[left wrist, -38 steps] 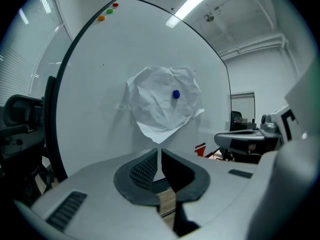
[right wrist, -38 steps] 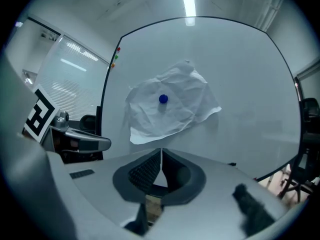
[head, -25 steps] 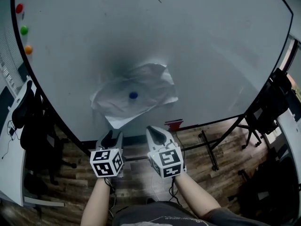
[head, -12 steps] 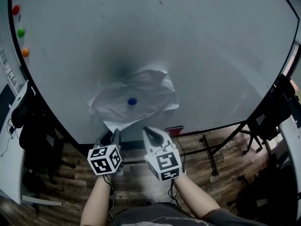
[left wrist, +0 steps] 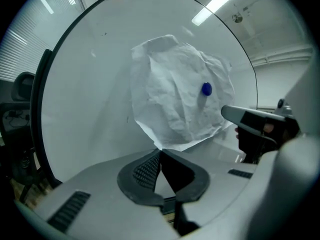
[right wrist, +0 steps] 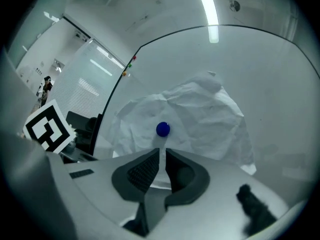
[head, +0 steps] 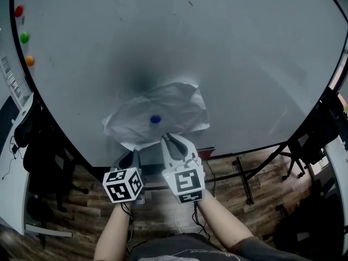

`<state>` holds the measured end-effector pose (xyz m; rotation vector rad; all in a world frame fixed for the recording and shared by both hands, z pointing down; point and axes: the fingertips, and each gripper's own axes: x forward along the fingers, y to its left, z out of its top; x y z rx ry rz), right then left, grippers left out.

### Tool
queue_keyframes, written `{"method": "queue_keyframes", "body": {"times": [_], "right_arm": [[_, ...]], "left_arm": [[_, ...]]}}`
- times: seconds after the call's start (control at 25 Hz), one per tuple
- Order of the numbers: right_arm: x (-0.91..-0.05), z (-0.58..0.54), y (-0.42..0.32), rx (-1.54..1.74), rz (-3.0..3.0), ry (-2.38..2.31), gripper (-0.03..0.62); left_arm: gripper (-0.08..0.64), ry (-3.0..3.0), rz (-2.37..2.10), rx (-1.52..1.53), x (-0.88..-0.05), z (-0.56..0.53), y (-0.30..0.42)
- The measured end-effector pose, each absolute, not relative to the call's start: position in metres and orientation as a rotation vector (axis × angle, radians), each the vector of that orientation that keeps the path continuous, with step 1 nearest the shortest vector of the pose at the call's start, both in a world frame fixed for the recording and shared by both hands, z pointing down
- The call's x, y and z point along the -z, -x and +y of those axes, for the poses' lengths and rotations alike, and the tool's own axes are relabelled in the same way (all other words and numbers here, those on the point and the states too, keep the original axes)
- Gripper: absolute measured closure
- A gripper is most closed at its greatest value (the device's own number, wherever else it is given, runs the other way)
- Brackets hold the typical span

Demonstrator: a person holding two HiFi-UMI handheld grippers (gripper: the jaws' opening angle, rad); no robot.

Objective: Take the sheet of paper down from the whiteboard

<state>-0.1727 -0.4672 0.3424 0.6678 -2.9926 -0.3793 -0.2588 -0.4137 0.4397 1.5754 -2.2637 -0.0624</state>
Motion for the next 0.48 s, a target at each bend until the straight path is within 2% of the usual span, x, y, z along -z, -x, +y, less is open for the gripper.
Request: {"method": "queue_keyframes", "body": {"times": [0.16,0.28,0.48], "right_arm": [[-0.321,-0.467,0.184,0.495,-3.023,-0.691,0.565],[-0.314,-0.465,0.192,0.576,-3.026,-0.677,0.503],[-0.306,-0.469,0.198,0.711,-2.968,-0.775,0.48]], "left_arm": [[0.543,-1.585,-2.261,0.057,-0.439,-0.414,0.258],[0.543,-1.596,-2.254,0.049,-0.439,-0.414,0.257],[0.543,-1.625,-2.238,0.038,-0.437,-0.412,0.254]]}}
